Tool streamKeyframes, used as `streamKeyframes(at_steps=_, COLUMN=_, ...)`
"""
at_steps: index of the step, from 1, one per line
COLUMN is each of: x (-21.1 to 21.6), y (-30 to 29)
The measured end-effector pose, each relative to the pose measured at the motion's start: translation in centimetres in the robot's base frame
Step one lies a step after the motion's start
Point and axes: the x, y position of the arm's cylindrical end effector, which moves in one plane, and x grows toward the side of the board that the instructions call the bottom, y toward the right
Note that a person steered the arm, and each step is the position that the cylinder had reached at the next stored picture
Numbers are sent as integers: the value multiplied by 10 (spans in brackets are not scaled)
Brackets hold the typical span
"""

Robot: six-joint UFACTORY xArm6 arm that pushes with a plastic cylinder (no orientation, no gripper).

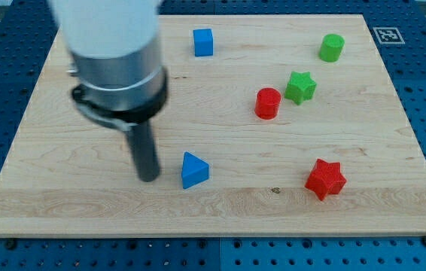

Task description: Move the yellow hexagon towards the blue triangle

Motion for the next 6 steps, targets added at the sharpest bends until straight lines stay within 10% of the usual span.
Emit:
streamKeyframes(at_steps=2, x=-44, y=-107)
streamKeyframes(at_steps=6, x=-81, y=35)
